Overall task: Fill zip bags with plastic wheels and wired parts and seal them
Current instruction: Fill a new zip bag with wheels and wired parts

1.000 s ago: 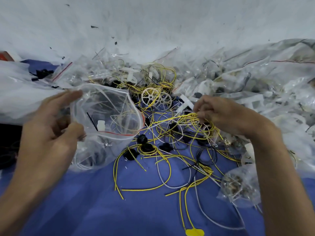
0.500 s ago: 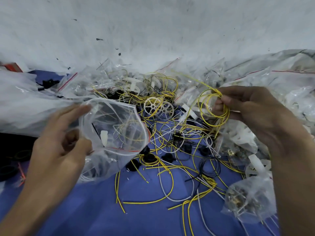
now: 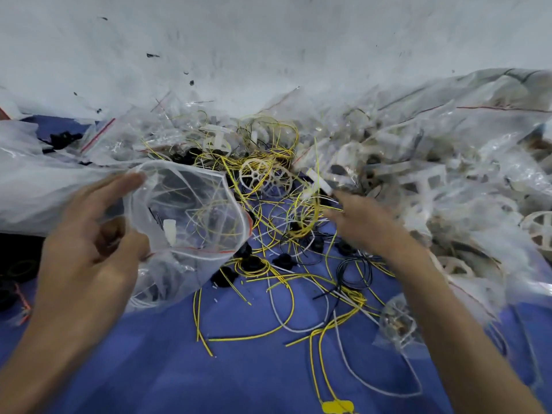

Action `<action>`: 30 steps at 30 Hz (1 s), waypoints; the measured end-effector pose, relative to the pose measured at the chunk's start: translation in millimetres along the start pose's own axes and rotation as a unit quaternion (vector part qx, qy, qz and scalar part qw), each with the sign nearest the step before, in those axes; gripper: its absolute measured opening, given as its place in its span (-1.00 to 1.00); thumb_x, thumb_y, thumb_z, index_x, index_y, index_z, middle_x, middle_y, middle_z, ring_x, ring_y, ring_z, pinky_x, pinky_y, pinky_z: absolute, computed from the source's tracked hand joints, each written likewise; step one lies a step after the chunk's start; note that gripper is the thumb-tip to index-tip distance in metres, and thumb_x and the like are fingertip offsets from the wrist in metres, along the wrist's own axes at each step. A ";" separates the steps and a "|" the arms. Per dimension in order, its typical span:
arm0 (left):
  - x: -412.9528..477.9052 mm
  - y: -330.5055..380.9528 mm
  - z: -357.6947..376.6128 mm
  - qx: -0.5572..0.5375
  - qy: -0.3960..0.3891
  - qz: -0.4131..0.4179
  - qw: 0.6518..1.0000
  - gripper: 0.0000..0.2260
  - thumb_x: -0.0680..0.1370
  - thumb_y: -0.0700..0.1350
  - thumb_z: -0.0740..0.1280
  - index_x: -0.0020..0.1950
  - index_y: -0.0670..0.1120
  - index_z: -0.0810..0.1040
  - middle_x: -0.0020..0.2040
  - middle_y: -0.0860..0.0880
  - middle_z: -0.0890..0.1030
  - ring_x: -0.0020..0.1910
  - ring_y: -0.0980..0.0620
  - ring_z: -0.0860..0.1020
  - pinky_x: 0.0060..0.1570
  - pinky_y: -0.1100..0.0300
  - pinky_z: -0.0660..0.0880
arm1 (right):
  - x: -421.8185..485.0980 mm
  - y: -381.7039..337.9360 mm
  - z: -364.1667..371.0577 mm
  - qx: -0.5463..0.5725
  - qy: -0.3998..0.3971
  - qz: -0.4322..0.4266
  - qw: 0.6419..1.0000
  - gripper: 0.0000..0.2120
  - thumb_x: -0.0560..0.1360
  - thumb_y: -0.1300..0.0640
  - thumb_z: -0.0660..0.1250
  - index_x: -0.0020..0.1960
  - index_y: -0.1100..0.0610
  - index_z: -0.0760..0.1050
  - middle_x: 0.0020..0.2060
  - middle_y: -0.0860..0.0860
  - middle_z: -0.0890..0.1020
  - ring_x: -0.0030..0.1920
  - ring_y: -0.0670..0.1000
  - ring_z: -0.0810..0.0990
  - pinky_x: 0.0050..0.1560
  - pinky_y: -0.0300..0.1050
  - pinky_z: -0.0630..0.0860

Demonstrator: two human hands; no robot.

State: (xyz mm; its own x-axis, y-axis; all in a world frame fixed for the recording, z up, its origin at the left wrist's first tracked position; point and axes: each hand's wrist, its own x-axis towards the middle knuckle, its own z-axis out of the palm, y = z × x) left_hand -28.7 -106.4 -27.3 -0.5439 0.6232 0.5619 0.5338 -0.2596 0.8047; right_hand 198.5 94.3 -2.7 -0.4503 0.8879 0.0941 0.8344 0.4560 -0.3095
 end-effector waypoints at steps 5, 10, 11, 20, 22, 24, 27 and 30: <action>20.8 -26.4 1.9 -0.041 -0.067 -0.099 0.992 -0.48 0.49 -0.59 0.04 0.44 -0.40 0.08 0.34 -0.24 0.36 -0.19 0.49 0.43 0.01 0.47 0.34 | -33.1 31.0 17.0 -0.238 -0.195 0.013 0.951 -0.66 0.43 -0.13 0.35 -0.13 0.15 0.41 -0.12 0.15 0.57 0.02 0.12 0.58 0.08 -0.02 0.51; -10.1 22.3 3.4 -0.006 -0.021 0.013 1.000 -0.48 0.35 -0.29 0.23 0.18 0.22 0.44 0.24 -0.17 0.47 -0.41 0.22 0.44 -0.38 0.51 0.41 | -40.6 29.1 10.8 -0.135 -0.242 0.018 0.961 -0.73 0.42 0.03 0.42 -0.08 0.24 0.53 -0.19 0.07 0.64 -0.17 0.02 0.59 -0.24 -0.21 0.46; -10.3 20.8 2.5 -0.012 -0.018 0.024 0.999 -0.48 0.33 -0.26 0.20 0.16 0.25 0.45 0.24 -0.15 0.48 -0.40 0.23 0.44 -0.38 0.51 0.41 | -41.9 28.1 6.7 -0.118 -0.229 0.012 0.966 -0.74 0.42 0.05 0.42 -0.01 0.22 0.55 -0.23 -0.01 0.62 -0.20 -0.03 0.55 -0.30 -0.28 0.41; -7.3 14.8 2.5 0.019 -0.011 0.037 0.999 -0.49 0.40 -0.41 0.27 0.28 -0.03 0.48 0.06 -0.13 0.47 -0.44 0.24 0.44 -0.41 0.53 0.37 | -44.2 11.1 -58.6 -0.012 0.161 -0.052 0.985 -0.85 0.50 0.16 0.30 -0.01 0.12 0.63 -0.20 0.05 0.66 -0.17 0.04 0.58 -0.22 -0.23 0.30; -7.2 16.7 2.4 0.016 -0.010 0.036 0.999 -0.50 0.37 -0.34 0.25 0.28 -0.04 0.48 0.15 -0.06 0.48 -0.41 0.20 0.45 -0.38 0.50 0.39 | -42.5 7.1 -68.5 0.038 0.233 -0.056 0.970 -0.87 0.50 0.16 0.30 -0.03 0.13 0.62 -0.27 -0.02 0.62 -0.27 -0.04 0.57 -0.26 -0.34 0.33; -8.4 18.9 2.9 0.005 -0.008 0.032 0.999 -0.51 0.38 -0.35 0.26 0.28 -0.04 0.48 0.15 0.01 0.47 -0.39 0.20 0.47 -0.36 0.49 0.41 | -38.2 5.2 -73.0 0.131 0.281 -0.057 0.949 -0.93 0.51 0.15 0.32 -0.08 0.10 0.57 -0.33 -0.08 0.58 -0.33 -0.12 0.58 -0.26 -0.43 0.42; -10.0 21.3 4.3 -0.007 -0.012 0.028 1.000 -0.48 0.41 -0.47 0.27 0.25 -0.01 0.49 0.18 -0.02 0.49 -0.40 0.20 0.47 -0.36 0.47 0.42 | -34.0 2.9 -71.7 0.329 0.297 -0.041 0.895 -0.86 0.51 0.19 0.33 -0.17 0.02 0.43 -0.23 -0.03 0.59 -0.29 -0.06 0.67 -0.34 -0.25 0.55; -10.4 22.0 5.0 -0.015 -0.014 0.032 0.999 -0.43 0.39 -0.54 0.27 0.23 0.03 0.49 0.22 0.07 0.48 -0.38 0.21 0.47 -0.33 0.46 0.44 | -30.4 -0.8 -65.6 0.491 0.274 -0.031 0.826 -0.85 0.53 0.22 0.30 -0.15 0.04 0.39 -0.18 0.05 0.60 -0.27 -0.07 0.68 -0.37 -0.35 0.51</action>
State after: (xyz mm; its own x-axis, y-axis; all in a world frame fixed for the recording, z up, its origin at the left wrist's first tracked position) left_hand -8.1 -114.9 -16.4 -0.4910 0.6243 0.6076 0.5473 -0.3216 0.7727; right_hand 232.3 70.9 56.8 -0.0470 0.8820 0.4688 0.0334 0.4705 -0.8818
